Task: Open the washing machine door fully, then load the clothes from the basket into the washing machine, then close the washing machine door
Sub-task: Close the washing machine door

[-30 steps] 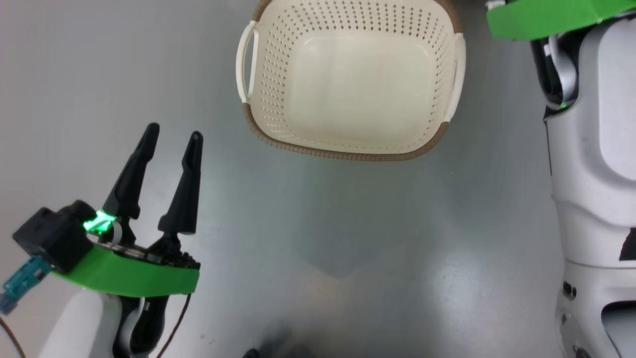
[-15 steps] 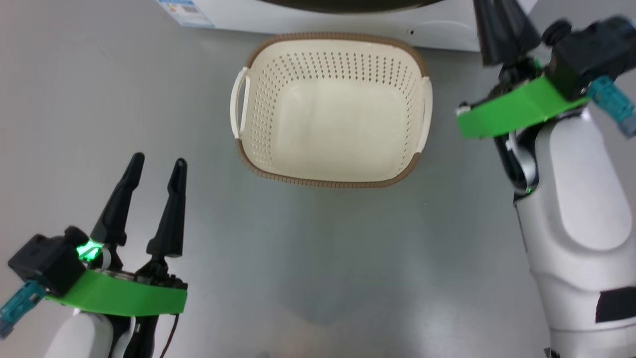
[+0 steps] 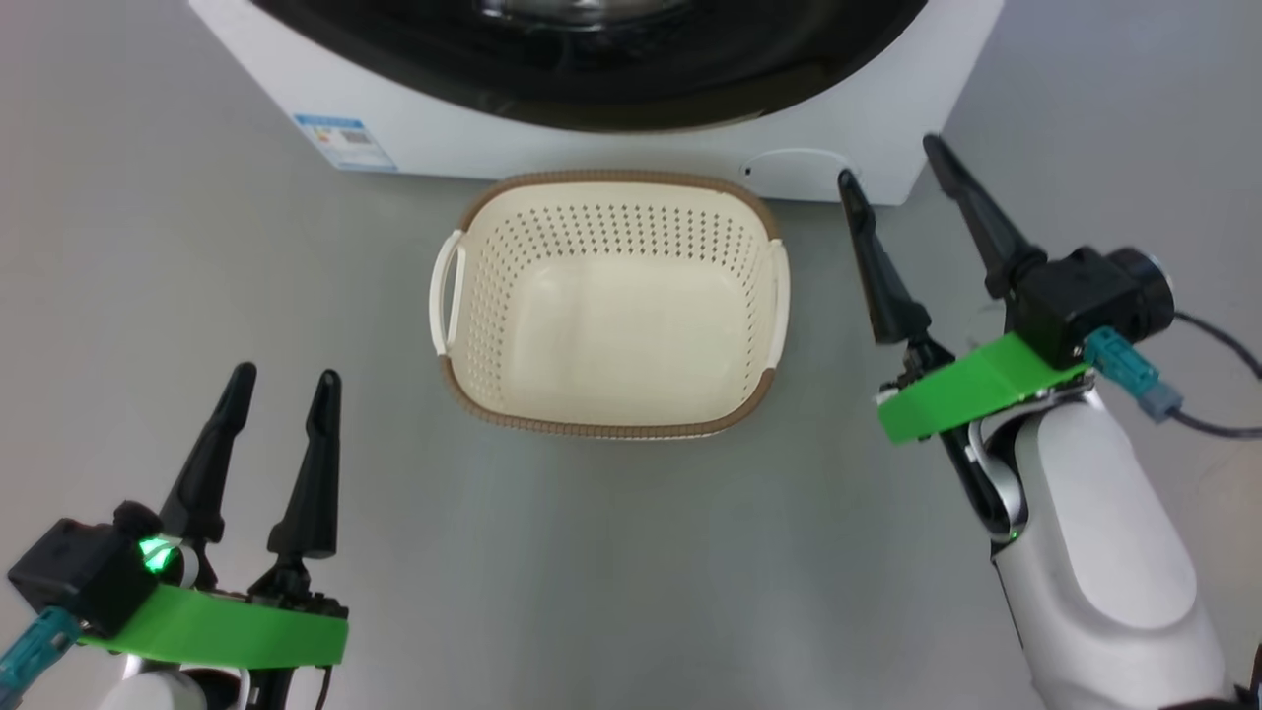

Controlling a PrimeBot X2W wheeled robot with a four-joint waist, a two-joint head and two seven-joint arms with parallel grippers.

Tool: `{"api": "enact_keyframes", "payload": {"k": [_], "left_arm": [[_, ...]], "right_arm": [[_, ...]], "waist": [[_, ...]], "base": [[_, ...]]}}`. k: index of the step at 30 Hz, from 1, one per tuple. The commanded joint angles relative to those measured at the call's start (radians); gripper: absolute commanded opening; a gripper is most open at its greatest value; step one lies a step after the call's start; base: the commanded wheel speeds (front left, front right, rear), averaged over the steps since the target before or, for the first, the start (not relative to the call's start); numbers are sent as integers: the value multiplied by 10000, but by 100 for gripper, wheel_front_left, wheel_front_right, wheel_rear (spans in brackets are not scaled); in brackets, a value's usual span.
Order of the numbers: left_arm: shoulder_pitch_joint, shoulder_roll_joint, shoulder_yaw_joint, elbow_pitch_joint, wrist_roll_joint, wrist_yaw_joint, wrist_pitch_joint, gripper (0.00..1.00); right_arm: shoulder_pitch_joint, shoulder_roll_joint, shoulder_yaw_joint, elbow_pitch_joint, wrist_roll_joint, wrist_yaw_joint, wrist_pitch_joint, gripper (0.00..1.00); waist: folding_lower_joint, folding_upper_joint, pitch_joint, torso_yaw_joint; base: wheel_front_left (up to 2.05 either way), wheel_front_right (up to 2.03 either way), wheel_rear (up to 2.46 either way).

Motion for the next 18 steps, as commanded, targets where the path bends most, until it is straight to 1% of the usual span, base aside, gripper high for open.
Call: {"api": "enact_keyframes", "payload": {"k": [1,6,18], "left_arm": [[25,348,449,-164,93,-16,-61,100],[284,310,711,22,214,-16,-61,100],[1113,127,1350,334,458,-16,-61,100]], "right_arm": [[229,233,197,-312,109,-59,-34,100],[1146,233,61,-593,218,-59,-34,100],[3376,233,-716,-1429,545,-59,-34,100]], "waist": [[0,-1,-341,-291],[0,-1,-770,-570],[0,-1,-1882,-1448]], "base": [[0,0,0],[0,0,0],[0,0,0]]}}
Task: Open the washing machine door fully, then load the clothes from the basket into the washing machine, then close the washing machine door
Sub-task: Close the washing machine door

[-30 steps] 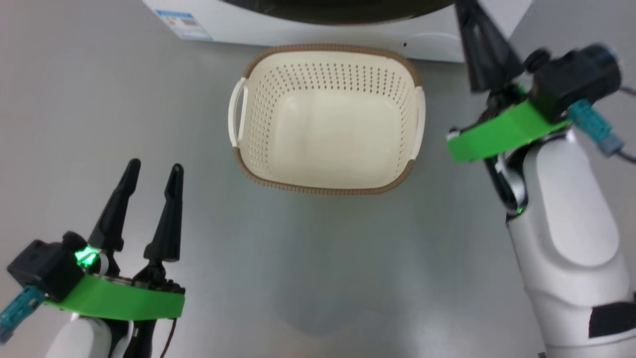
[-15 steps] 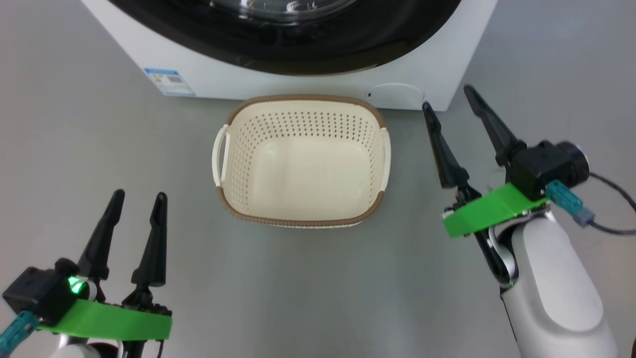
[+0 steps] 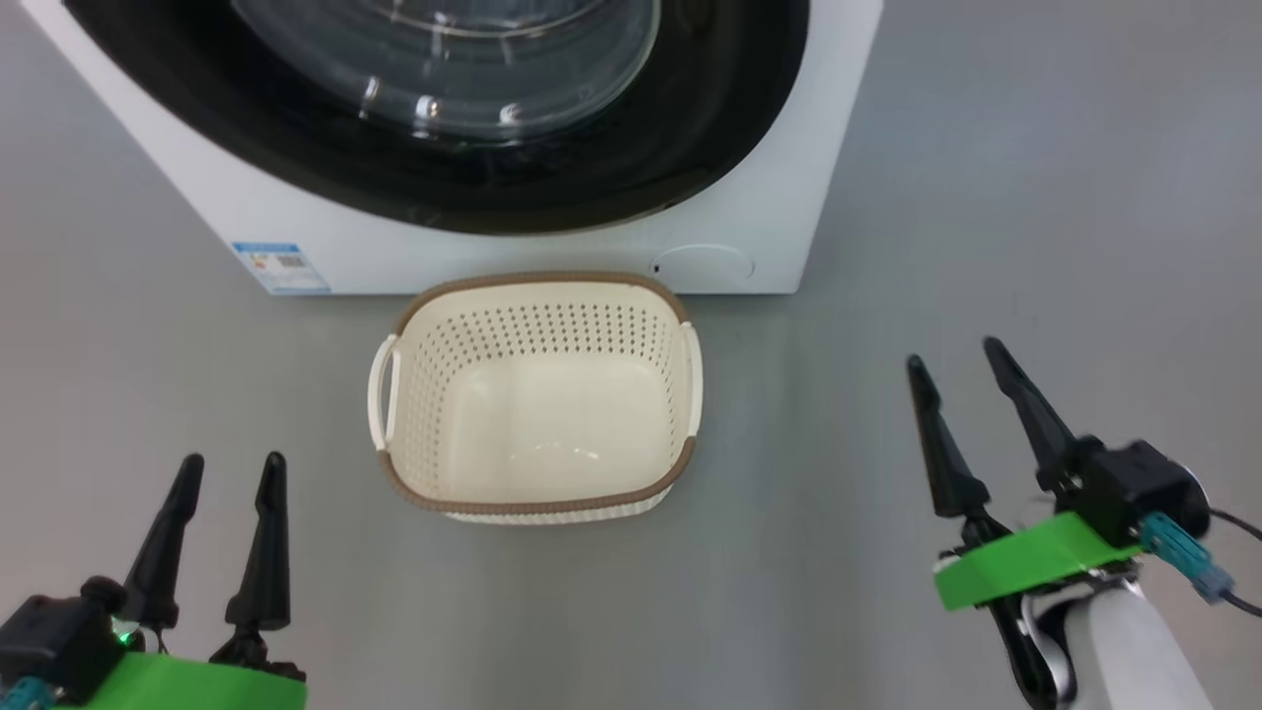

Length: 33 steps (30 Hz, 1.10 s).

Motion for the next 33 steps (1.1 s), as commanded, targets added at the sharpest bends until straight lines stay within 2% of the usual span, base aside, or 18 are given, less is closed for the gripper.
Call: {"api": "enact_keyframes", "payload": {"k": [1,9,19,33], "left_arm": [[15,184,501,-113,212,-16,-61,100],[441,31,725,47,586,-16,-61,100],[848,-164,926,252,981,-16,-61,100],[1475,-353,1204,459,1449,-16,-61,100]], "right_arm": [[311,111,30,-384,312,-57,-36,100],[1204,111,-196,-706,592,-57,-36,100],[2333,111,-659,-1005,840,-57,-36,100],[3144,111,-947,-1315,841,-57,-36,100]], "waist": [[0,0,-508,-450],[0,0,-1094,-749],[0,0,-1654,-659],[0,0,-2391,-676]], "base": [[0,0,0],[0,0,0],[0,0,0],[0,0,0]]}}
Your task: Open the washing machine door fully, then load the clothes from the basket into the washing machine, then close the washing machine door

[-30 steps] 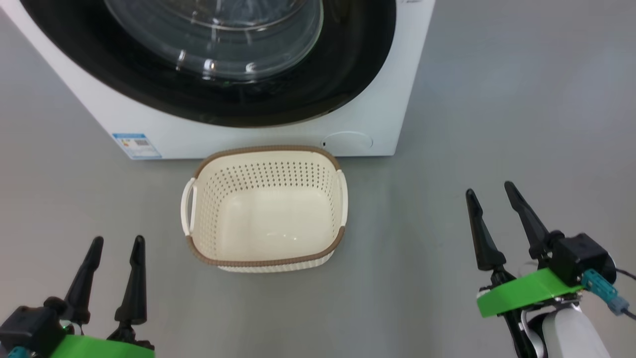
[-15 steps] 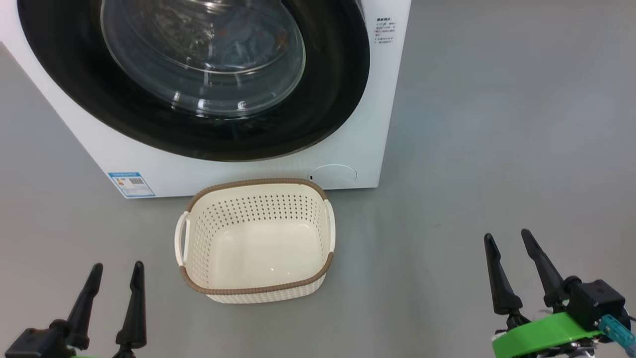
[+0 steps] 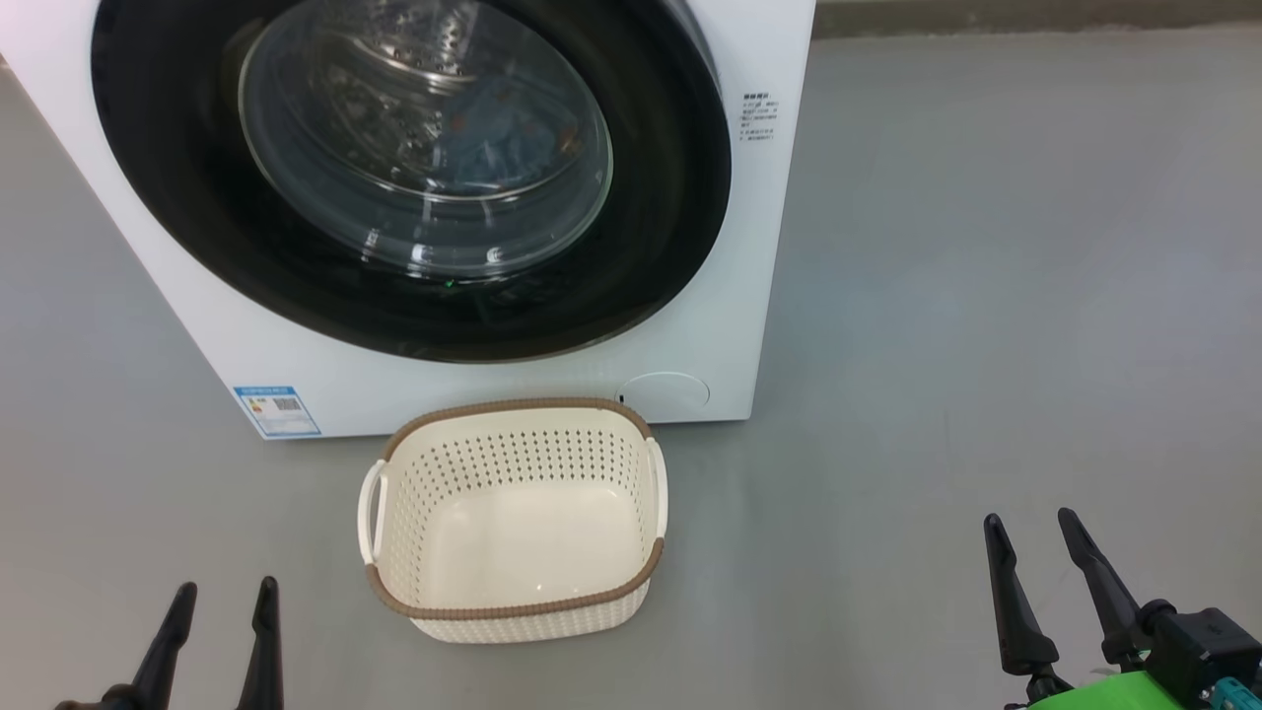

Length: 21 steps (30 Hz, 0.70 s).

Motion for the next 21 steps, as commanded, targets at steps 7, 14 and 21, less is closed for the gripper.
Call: {"api": "enact_keyframes", "payload": {"k": [7,14,21], "left_arm": [[-89,-33,498,-104,376,-16,-63,100],[-39,-99,498,-81,414,-16,-63,100],[-9,-61,503,-170,470,-16,-63,100]], "right_arm": [[-16,-60,198,-298,-20,-57,-44,100],[9,-60,178,-287,-54,-57,-44,100],[13,-60,219,-212,4,-57,-44,100]], "waist": [[0,0,-282,-34],[0,0,-316,-1],[0,0,-298,2]], "base": [[0,0,0],[0,0,0],[0,0,0]]}}
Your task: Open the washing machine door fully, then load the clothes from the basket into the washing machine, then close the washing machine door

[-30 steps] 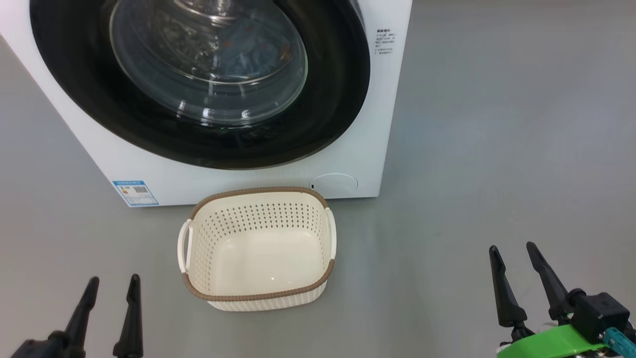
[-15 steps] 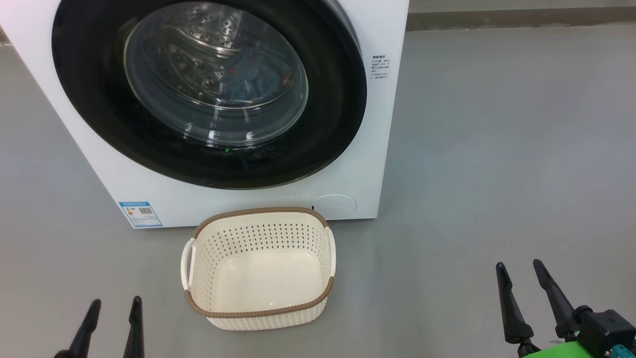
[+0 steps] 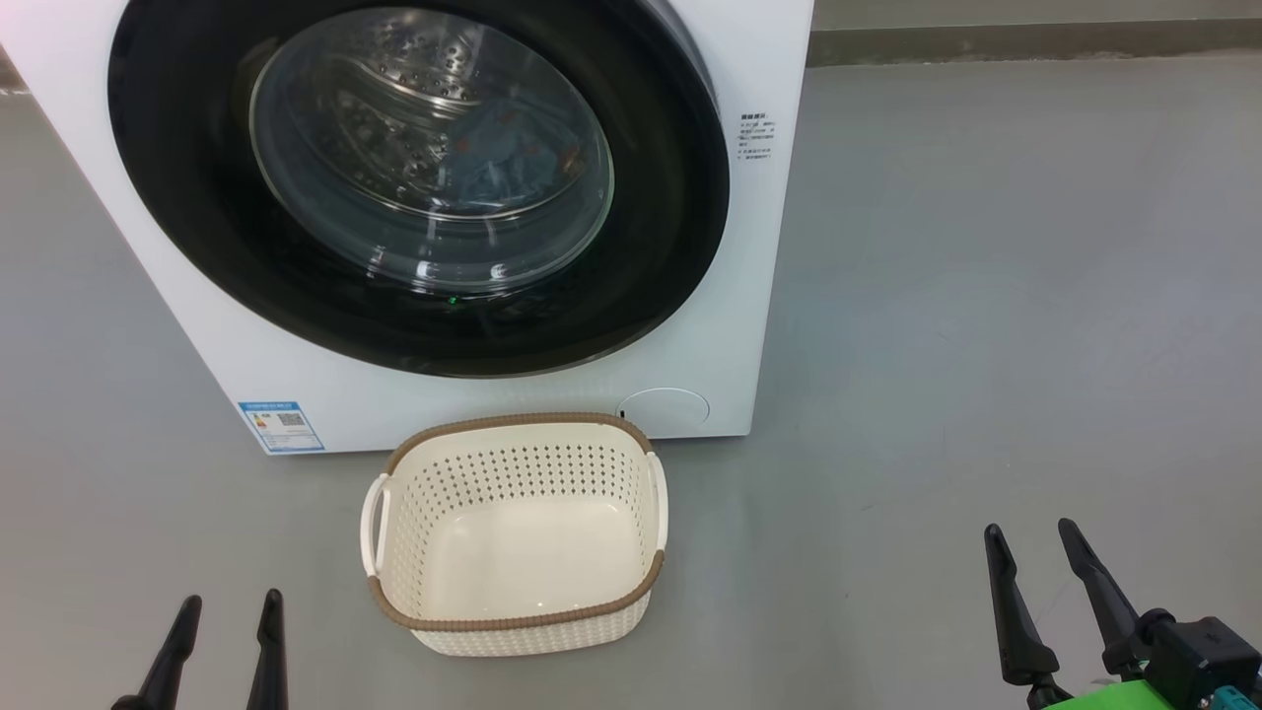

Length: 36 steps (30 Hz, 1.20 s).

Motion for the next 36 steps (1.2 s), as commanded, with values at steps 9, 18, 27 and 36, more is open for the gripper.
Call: {"api": "enact_keyframes", "payload": {"k": [9,18,27,36], "left_arm": [[2,-16,-66,16,-11,2,4,0],[-61,-251,-136,381,-590,5,139,0],[-251,-284,-91,519,-1556,4,374,0],[-445,-324,-40,662,-2513,0,611,0]], "right_arm": [[1,4,10,83,2,2,0,0],[-23,53,34,504,624,-1,155,0],[-170,32,27,614,1659,-5,413,0],[-315,14,15,718,2688,-9,674,0]], "waist": [[0,0,30,28],[18,0,22,-4],[1,0,43,-60],[1,0,51,-115]], "base": [[0,0,0],[0,0,0],[0,0,0],[0,0,0]]}}
